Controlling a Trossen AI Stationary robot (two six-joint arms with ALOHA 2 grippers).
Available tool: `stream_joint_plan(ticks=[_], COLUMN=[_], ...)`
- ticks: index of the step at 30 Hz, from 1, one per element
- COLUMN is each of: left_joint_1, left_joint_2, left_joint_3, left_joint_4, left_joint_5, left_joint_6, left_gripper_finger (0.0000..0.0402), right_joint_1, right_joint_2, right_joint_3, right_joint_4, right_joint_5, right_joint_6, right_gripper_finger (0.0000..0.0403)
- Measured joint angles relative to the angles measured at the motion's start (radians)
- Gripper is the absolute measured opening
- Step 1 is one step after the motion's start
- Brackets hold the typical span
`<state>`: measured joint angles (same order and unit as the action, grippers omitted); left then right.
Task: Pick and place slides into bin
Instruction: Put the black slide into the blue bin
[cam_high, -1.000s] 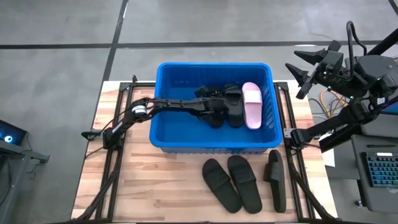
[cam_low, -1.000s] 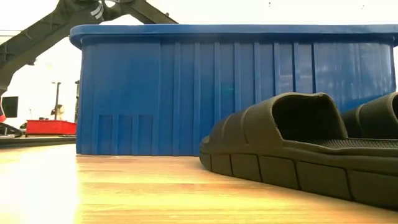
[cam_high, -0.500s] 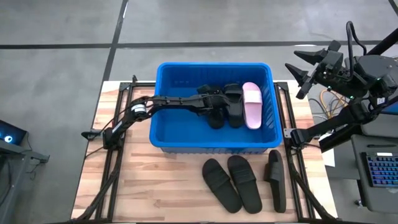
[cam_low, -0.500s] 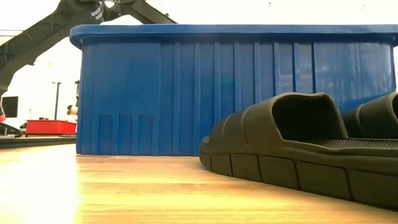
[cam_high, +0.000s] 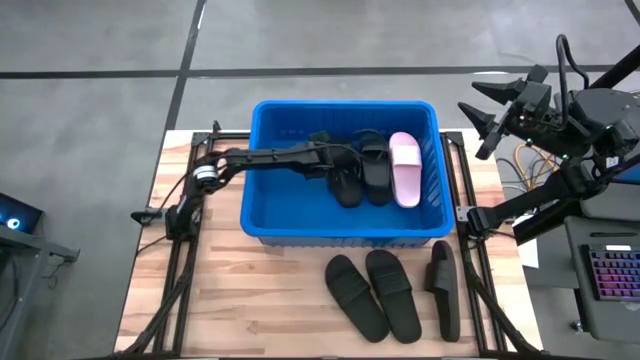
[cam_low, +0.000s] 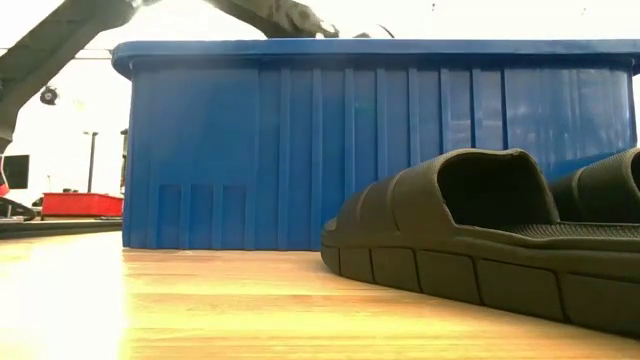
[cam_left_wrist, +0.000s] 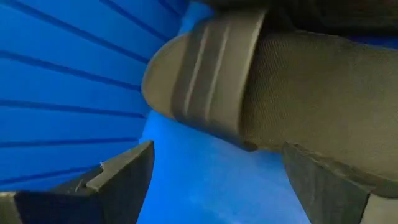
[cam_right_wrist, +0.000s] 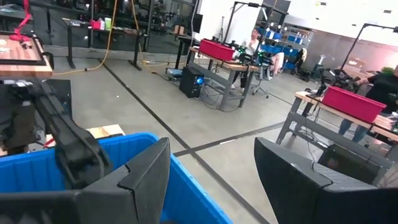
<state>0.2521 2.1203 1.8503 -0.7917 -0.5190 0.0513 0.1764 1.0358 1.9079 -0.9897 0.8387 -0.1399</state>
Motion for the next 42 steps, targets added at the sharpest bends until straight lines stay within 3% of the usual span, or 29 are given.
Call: stream_joint_plan(ticks=[5, 8, 14, 18, 24, 34, 42], left_joint_1=[-0.005, -0.005, 0.003, -0.002, -0.037, -0.187, -0.355], left_joint_2=[-0.107, -0.183, -0.324, -0.389, -0.425, -0.448, -0.448], left_joint_3=[-0.003, -0.005, -0.003, -0.004, -0.005, -0.004, -0.004], left_joint_4=[0.033, 0.085, 0.191, 0.203, 0.192, 0.288, 0.338], left_joint_5=[-0.002, 0.052, 0.373, 0.490, 0.476, 0.474, 0.233], left_joint_6=[0.004, 0.020, 0.060, 0.023, -0.204, -0.492, -0.595], left_gripper_finger=[0.0333, 0.0333, 0.0333, 0.0333, 0.0333, 0.0333, 0.0333], right_joint_1=[0.000, 0.000, 0.000, 0.000, 0.000, 0.000, 0.000], right_joint_2=[0.000, 0.000, 0.000, 0.002, -0.004, -0.022, -0.025], right_joint_3=[0.000, 0.000, 0.000, 0.000, 0.000, 0.000, 0.000], right_joint_4=[0.000, 0.001, 0.004, 0.008, 0.008, -0.054, -0.057], right_joint_5=[0.001, 0.000, 0.000, 0.000, 0.001, 0.001, -0.017], right_joint_6=[0.000, -0.003, -0.053, -0.095, -0.180, -0.152, -0.132], right_gripper_finger=[0.0224, 0.0224, 0.0224, 0.0224, 0.0224, 0.0224, 0.0224])
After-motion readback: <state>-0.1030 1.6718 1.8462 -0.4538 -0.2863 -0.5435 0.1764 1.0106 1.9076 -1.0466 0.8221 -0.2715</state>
